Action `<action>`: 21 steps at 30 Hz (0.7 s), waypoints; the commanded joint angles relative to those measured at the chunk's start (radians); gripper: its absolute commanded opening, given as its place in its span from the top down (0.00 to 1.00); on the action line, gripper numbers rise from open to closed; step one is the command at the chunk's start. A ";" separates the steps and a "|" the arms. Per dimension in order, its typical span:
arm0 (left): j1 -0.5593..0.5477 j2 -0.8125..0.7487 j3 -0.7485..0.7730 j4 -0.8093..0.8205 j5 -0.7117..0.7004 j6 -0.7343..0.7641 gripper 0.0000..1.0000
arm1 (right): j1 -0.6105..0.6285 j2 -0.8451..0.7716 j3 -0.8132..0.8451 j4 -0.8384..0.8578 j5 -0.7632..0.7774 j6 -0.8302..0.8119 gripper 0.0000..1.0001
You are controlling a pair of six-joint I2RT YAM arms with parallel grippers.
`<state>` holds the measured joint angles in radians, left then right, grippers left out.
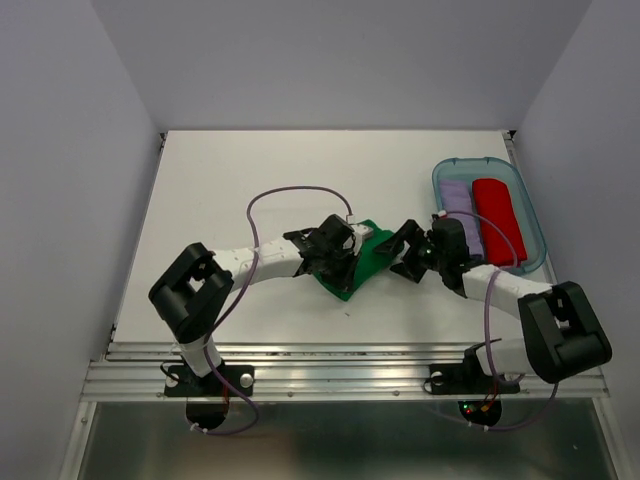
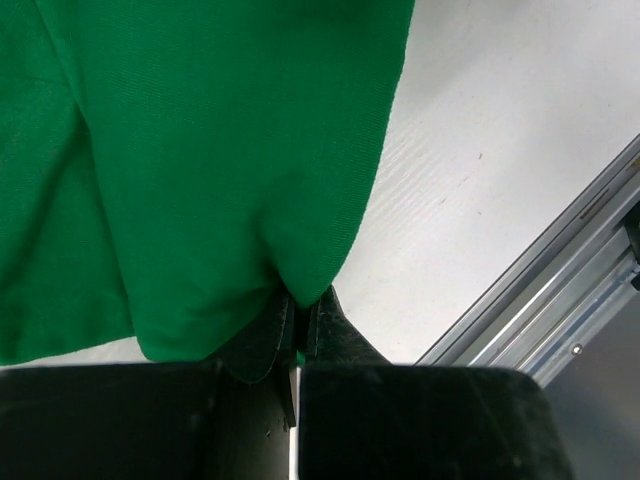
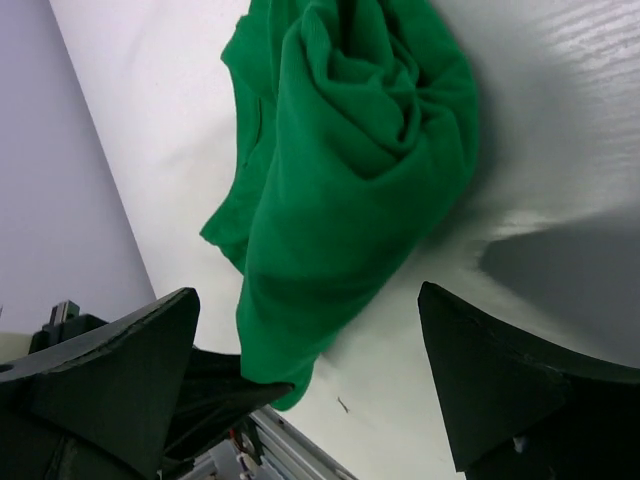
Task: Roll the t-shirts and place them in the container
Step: Roll the T-shirt to the center of the board.
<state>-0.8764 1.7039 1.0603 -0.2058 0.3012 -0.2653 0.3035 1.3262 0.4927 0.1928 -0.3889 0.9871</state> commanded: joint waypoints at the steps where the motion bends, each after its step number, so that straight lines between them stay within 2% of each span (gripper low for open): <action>1: 0.010 -0.064 -0.019 0.046 0.065 -0.012 1.00 | 0.017 0.070 0.029 0.149 0.019 0.056 0.05; 3: 0.013 -0.069 -0.022 0.052 0.073 -0.018 1.00 | 0.042 0.105 0.064 0.139 0.050 0.058 0.07; 5: 0.014 -0.073 -0.025 0.055 0.076 -0.018 1.00 | 0.058 0.160 0.092 0.111 0.070 0.051 0.14; 8: 0.016 -0.076 -0.028 0.051 0.076 -0.015 1.00 | 0.097 0.202 0.122 0.125 0.103 0.064 0.31; 9: 0.016 -0.076 -0.029 0.049 0.076 -0.014 1.00 | 0.097 0.208 0.122 0.131 0.108 0.067 0.38; 10: 0.016 -0.079 -0.031 0.048 0.075 -0.012 1.00 | 0.097 0.211 0.129 0.135 0.114 0.067 0.53; 12: 0.016 -0.089 -0.033 0.036 0.067 -0.008 1.00 | 0.097 0.220 0.138 0.134 0.124 0.065 0.69; 13: 0.016 -0.092 -0.030 0.029 0.049 -0.006 0.93 | 0.097 0.223 0.154 0.126 0.125 0.061 0.85; 14: 0.016 -0.095 -0.026 0.005 0.032 -0.005 0.84 | 0.097 0.229 0.167 0.097 0.127 0.055 0.92; 15: 0.016 -0.099 -0.023 -0.007 0.021 -0.002 0.64 | 0.106 0.232 0.179 0.082 0.130 0.048 0.98; 16: 0.016 -0.113 -0.017 -0.020 -0.006 0.004 0.52 | 0.106 0.237 0.202 0.048 0.130 0.036 0.99; 17: 0.016 -0.122 -0.014 -0.047 -0.023 0.008 0.32 | 0.106 0.238 0.211 0.036 0.130 0.033 0.99; 19: 0.005 -0.145 0.012 -0.082 -0.086 0.012 0.19 | 0.106 0.238 0.225 0.001 0.131 0.025 0.99; 20: -0.002 -0.151 0.021 -0.119 -0.114 0.014 0.07 | 0.106 0.238 0.236 -0.009 0.131 0.024 0.99; 21: -0.024 -0.162 0.033 -0.139 -0.144 0.014 0.02 | 0.106 0.238 0.241 -0.019 0.133 0.024 0.99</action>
<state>-0.8661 1.6272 1.0405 -0.2474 0.2710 -0.2714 0.4015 1.5665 0.6773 0.2047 -0.2825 1.0306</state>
